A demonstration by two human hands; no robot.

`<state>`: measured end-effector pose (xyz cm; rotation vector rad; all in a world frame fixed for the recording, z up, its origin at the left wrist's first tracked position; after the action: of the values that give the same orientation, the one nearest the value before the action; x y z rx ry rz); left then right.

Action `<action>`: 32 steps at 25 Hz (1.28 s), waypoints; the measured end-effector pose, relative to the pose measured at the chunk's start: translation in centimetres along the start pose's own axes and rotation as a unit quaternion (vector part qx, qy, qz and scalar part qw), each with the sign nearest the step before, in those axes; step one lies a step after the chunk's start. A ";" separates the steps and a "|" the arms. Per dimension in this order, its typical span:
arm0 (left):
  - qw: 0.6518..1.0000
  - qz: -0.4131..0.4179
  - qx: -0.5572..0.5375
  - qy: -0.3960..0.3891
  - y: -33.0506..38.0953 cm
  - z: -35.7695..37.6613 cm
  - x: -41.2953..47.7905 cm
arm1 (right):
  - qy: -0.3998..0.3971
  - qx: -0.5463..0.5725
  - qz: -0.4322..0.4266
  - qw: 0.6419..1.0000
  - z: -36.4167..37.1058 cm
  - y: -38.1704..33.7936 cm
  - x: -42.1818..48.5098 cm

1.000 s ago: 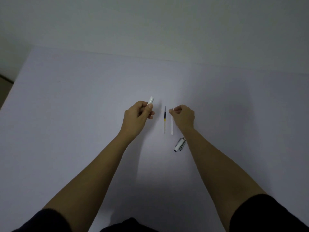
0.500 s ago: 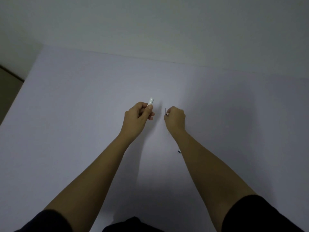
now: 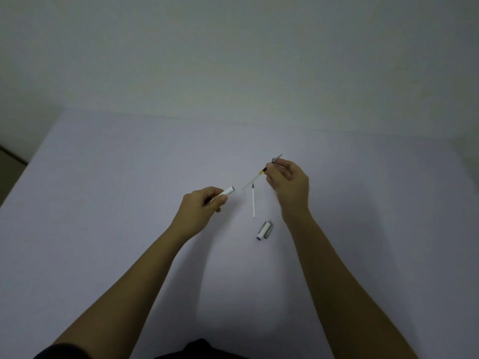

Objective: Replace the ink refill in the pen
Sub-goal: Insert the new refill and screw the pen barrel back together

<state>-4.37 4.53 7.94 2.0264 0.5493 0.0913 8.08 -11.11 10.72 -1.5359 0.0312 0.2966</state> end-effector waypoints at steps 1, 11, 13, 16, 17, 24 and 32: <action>1.000 0.013 0.004 -0.003 0.7 0.1 -0.5 | 0.001 0.029 -0.005 1.000 -0.6 -0.7 -0.8; 0.998 0.057 0.000 0.000 4.3 -0.3 -3.8 | -0.007 0.094 -0.035 0.995 -2.2 -3.5 -5.3; 0.998 0.067 0.002 -0.005 4.7 -0.3 -4.3 | -0.008 0.094 -0.038 0.995 -2.3 -3.7 -5.7; 0.996 0.085 0.002 0.006 5.5 -0.5 -4.8 | -0.008 0.104 -0.045 0.994 -2.7 -4.1 -5.9; 0.996 0.092 0.001 0.010 6.0 -0.6 -5.0 | -0.010 0.113 -0.049 0.992 -3.0 -4.4 -6.1; 0.995 0.095 -0.024 0.007 6.5 -0.7 -5.2 | -0.073 0.075 -0.037 0.994 -1.6 -3.6 -7.2; 0.994 0.090 -0.053 0.019 6.8 -1.0 -5.3 | -0.130 -0.009 -0.032 0.991 -0.7 -2.4 -7.5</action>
<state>-7.04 0.38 15.08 1.9694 0.3765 0.2618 1.43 -13.05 14.58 -1.5019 -0.2257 0.4435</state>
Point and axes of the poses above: each hand's wrist, its own x-axis towards the middle knuckle, its own z-axis out of the palm, y = z × x, the point moved 1 cm from there along x, towards the middle knuckle
